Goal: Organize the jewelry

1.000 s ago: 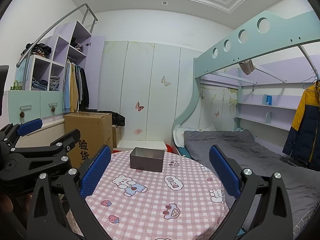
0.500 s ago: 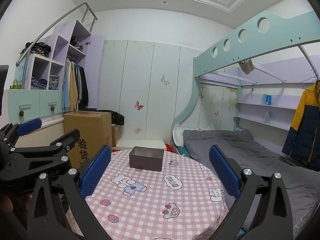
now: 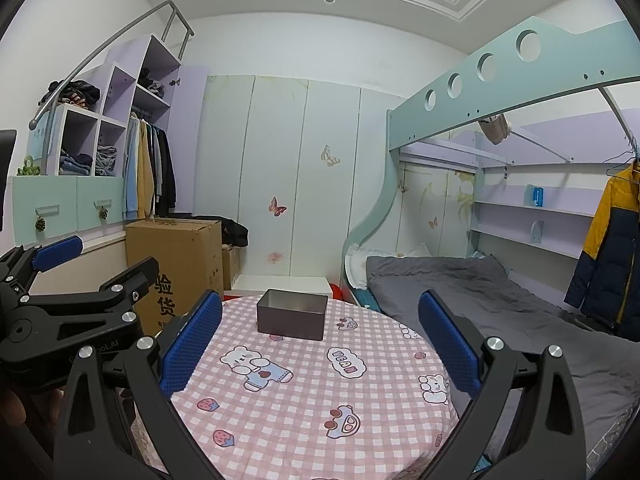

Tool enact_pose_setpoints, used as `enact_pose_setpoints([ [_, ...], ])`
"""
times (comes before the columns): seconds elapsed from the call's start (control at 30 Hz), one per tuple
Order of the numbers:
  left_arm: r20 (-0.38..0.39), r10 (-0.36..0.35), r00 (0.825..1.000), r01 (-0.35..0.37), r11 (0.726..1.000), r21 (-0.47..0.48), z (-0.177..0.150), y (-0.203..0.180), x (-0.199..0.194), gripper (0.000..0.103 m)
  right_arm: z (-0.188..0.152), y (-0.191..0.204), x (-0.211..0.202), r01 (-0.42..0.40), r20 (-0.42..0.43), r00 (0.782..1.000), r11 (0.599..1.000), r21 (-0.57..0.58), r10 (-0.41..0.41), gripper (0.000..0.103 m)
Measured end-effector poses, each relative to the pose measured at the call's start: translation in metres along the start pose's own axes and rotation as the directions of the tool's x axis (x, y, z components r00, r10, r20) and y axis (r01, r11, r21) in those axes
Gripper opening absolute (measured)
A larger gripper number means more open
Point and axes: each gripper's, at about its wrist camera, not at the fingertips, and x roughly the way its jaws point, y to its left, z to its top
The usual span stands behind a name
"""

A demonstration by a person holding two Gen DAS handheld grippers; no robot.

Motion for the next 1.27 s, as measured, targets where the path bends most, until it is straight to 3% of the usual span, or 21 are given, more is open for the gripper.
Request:
enact_pose_setpoints([
  [0.37, -0.027, 0.010, 1.000, -0.009, 1.000, 0.010, -0.005, -0.006, 0.020, 0.096, -0.006, -0.002, 0.019, 0.001, -0.031, 1.000, 1.000, 0.009, -0.001, 0.095],
  [0.73, -0.104, 0.001, 0.995, 0.001, 1.000, 0.020, -0.018, -0.017, 0.067, 0.096, -0.019, -0.010, 0.062, 0.014, -0.100, 0.995, 1.000, 0.012, -0.013, 0.095],
  [1.03, -0.204, -0.002, 0.979, 0.006, 1.000, 0.015, -0.037, -0.026, 0.124, 0.096, -0.036, -0.015, 0.109, 0.011, -0.187, 0.982, 1.000, 0.029, -0.005, 0.095],
  [1.27, -0.305, -0.012, 0.952, 0.018, 1.000, 0.017, -0.057, -0.036, 0.177, 0.096, -0.054, -0.019, 0.151, 0.020, -0.274, 0.962, 1.000, 0.015, -0.015, 0.095],
])
